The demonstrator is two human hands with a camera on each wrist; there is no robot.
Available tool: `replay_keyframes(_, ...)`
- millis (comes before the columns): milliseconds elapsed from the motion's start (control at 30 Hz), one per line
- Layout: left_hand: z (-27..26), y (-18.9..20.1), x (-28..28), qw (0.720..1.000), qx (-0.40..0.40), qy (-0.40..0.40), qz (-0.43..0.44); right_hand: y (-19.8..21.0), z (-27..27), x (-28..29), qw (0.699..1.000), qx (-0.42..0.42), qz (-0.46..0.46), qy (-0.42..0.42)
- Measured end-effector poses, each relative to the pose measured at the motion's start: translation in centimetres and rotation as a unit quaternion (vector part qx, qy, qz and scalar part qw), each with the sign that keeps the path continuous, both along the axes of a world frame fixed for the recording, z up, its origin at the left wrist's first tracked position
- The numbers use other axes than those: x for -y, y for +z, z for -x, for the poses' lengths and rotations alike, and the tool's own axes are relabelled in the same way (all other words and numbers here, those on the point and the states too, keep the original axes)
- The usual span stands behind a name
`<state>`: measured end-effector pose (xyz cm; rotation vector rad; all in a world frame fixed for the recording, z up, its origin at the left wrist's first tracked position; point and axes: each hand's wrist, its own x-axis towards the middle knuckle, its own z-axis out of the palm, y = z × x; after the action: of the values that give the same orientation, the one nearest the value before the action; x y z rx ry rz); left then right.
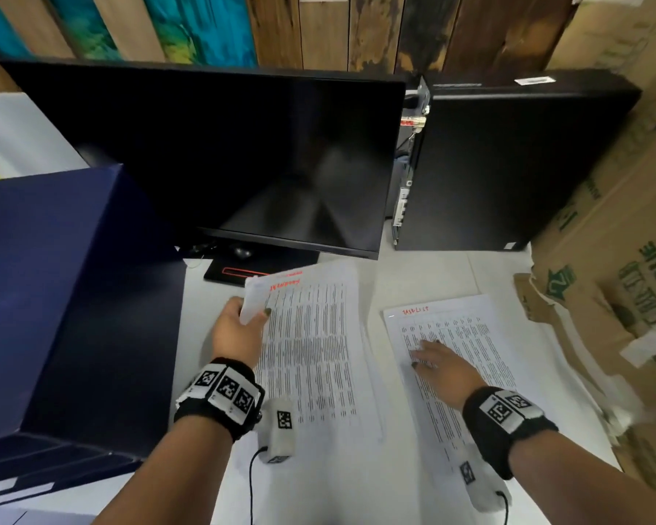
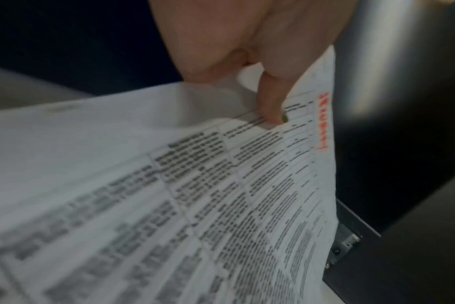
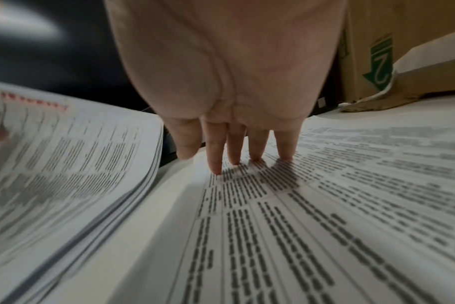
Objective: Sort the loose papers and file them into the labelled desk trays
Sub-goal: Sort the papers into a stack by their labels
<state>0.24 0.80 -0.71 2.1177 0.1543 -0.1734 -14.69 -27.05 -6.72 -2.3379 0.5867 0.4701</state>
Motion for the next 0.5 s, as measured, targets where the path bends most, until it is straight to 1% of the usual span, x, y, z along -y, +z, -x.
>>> replay_keyframes(67, 0.7, 2.6, -0.4, 0.997, 0.063, -0.023, 0.022, 0.2, -0.2, -0.4, 1.0, -0.005, 0.013, 0.013)
replay_keyframes(133, 1.2, 5.1, -0.9, 0.992, 0.113, -0.036, 0.047, 0.8, -0.2, -1.4, 1.0, 0.011, -0.018, 0.019)
replay_keyframes(200, 1.2, 6.8, -1.6, 0.983, 0.149, -0.016, 0.108, 1.8, -0.2, -2.7, 0.994, 0.033, -0.102, 0.014)
replay_keyframes(267, 1.3, 7.9, -2.1, 0.963, 0.162, 0.02, 0.214, 3.0, 0.0, -4.0, 0.974, 0.053, -0.219, 0.001)
replay_keyframes(333, 1.4, 8.1, -2.2, 0.938, 0.157, 0.058, 0.304, 3.7, 0.2, -4.8, 0.942, 0.08, -0.326, -0.021)
replay_keyframes(400, 1.7, 8.1, -2.3, 0.911, 0.149, 0.09, 0.373, 4.0, 0.4, -5.4, 0.907, 0.111, -0.399, -0.075)
replay_keyframes(433, 1.9, 7.9, -2.2, 0.9, 0.142, 0.096, 0.402, 4.1, 0.4, -5.6, 0.881, 0.126, -0.442, -0.108)
replay_keyframes(500, 2.5, 6.8, -2.2, 0.89, 0.109, 0.099, 0.432, 4.5, 0.2, -5.7, 0.82, 0.151, -0.525, -0.17)
